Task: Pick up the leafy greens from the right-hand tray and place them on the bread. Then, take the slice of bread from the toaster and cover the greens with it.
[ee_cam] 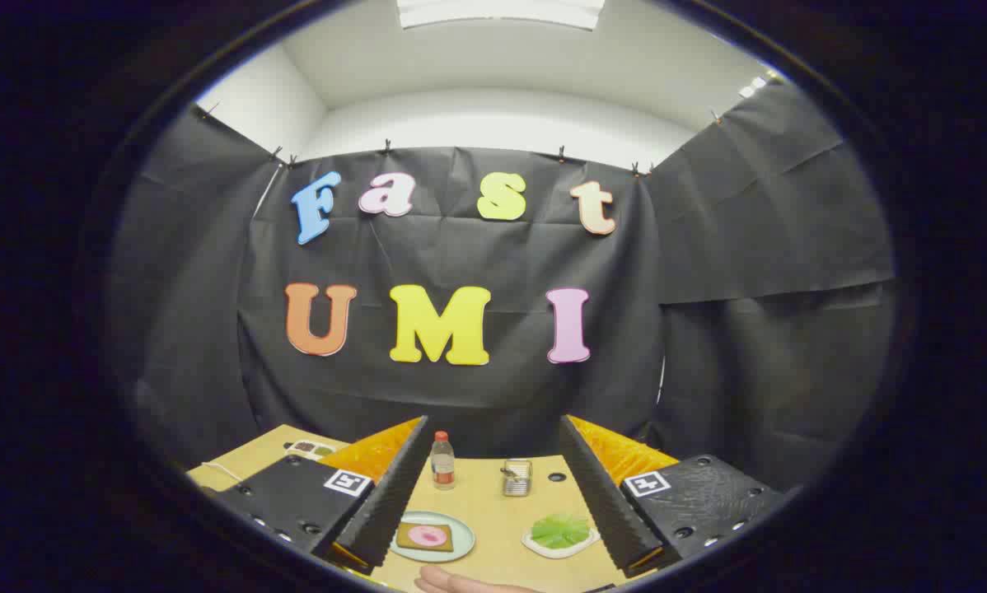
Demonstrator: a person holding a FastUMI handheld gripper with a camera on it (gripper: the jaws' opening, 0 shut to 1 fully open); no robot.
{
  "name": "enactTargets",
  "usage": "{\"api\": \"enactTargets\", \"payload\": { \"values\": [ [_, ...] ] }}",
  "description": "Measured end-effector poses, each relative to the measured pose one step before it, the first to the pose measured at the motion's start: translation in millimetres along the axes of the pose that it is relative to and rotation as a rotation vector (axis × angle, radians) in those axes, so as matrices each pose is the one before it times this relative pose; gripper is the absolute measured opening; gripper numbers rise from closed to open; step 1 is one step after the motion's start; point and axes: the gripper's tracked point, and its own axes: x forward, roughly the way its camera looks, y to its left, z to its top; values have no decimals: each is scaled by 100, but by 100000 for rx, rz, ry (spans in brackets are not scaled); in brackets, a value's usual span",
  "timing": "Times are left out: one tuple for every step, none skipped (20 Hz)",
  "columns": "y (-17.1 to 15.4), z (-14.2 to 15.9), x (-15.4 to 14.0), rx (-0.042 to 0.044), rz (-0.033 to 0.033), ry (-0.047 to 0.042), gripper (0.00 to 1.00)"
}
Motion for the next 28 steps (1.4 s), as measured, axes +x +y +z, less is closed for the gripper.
{"api": "enactTargets", "payload": {
  "values": [
    [186, -7, 158, -69, -158, 361, 95],
    [144, 205, 237, -480, -323, 302, 95],
    [-27, 99, 36, -528, -446, 238, 95],
    [81, -14, 142, -558, -170, 293, 95],
    [-44, 167, -37, -185, -413, -15, 95],
    [45, 184, -36, -79, -192, -179, 95],
    [-149, 22, -124, -74, -296, -426, 95],
    [-126, -160, 172, -368, -543, -166, 95],
    [-111, 17, 12, -65, -586, -113, 95],
    [-83, 26, -6, 471, -899, -35, 95],
    [-34, -44, 54, 757, -624, 244, 95],
    [-91, -234, 100, 764, -837, 733, 95],
    [-254, -304, 188, 670, -467, 486, 95],
    [-378, -437, 519, 1123, 343, 578, 95],
    [-670, -435, 459, 795, 76, 1050, 95],
    [-883, -435, 679, 328, 360, 1078, 95],
    [-834, -476, 791, -301, -456, 1009, 95],
    [-739, -606, 855, -203, -17, 1002, 95],
    [-880, -468, 892, -27, -303, 447, 95],
    [-1033, -699, 1035, -218, -181, 849, 95],
    [-1237, -961, 1164, -330, -736, 1683, 95],
    [-1194, -1128, 1077, 136, -347, 2474, 95],
    [-982, -1250, 1167, 68, 443, 2702, 95],
    [-1092, -1374, 1523, -653, -130, 2959, 95],
    [-1250, -1438, 1514, -1016, -525, 2872, 95],
    [-1011, -1501, 1586, -940, 270, 3432, 95],
    [-743, -1648, 1491, -545, 945, 3619, 95],
    [-496, -1365, 1323, -956, 996, 3342, 95]
  ]
}}
